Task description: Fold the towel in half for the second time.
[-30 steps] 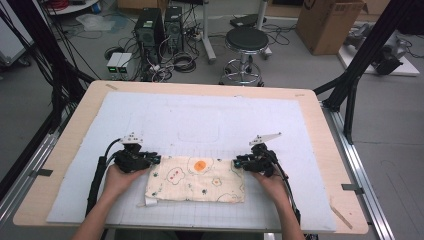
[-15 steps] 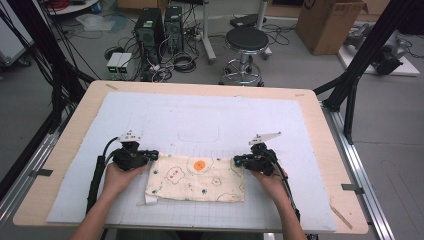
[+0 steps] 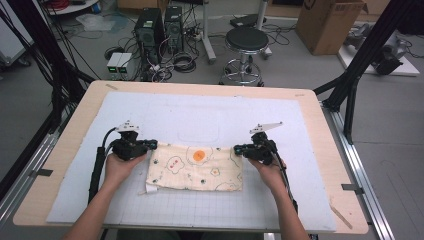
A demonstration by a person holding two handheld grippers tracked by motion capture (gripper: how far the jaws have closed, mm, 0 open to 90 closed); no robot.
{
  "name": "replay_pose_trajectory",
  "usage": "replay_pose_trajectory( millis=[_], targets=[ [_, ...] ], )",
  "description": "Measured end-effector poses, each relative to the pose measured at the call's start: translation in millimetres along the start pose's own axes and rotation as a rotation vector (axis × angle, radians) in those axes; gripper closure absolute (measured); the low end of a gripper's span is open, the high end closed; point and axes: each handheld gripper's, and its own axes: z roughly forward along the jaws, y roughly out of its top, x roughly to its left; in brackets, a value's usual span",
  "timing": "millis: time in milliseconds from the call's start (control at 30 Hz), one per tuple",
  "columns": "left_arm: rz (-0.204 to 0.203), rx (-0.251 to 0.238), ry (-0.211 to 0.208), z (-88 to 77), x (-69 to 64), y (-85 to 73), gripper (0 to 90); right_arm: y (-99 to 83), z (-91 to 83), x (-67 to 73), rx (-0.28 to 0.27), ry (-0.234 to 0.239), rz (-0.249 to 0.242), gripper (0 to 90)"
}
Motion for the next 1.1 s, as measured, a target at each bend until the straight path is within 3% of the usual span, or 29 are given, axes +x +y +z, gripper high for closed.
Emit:
replay_pose_trajectory(
  millis=[200, 333, 433, 600, 767, 967, 1100],
  targets=[
    [-0.011, -0.039, 0.046, 4.5, 8.3, 18.9, 84.4, 21.7, 4.6, -9.2, -0.002, -0.021, 0.010, 84.9],
    [-0.033, -0.067, 0.061, 9.9, 14.9, 28.2, 84.4, 37.3, 6.4, -19.4, -0.023, -0.034, 0.055, 84.9],
    [-0.052, -0.057, 0.069, 15.6, 20.6, 26.5, 84.4, 43.7, 9.7, -25.6, -0.036, -0.042, 0.083, 84.9],
    [-0.049, -0.023, 0.075, 21.1, 23.4, 21.9, 84.4, 42.3, 19.7, -29.0, -0.012, -0.049, 0.107, 84.9],
    [-0.042, -0.036, 0.068, 16.5, 22.6, 22.6, 84.5, 40.0, 19.8, -29.3, -0.013, -0.031, 0.125, 84.9],
    [-0.044, -0.048, 0.056, 12.0, 20.1, 16.4, 84.5, 40.9, 13.2, -24.2, -0.023, -0.020, 0.092, 84.9],
    [-0.037, -0.051, 0.051, 10.9, 17.2, 11.1, 84.5, 37.9, 11.8, -23.2, -0.022, -0.011, 0.104, 84.9]
  ],
)
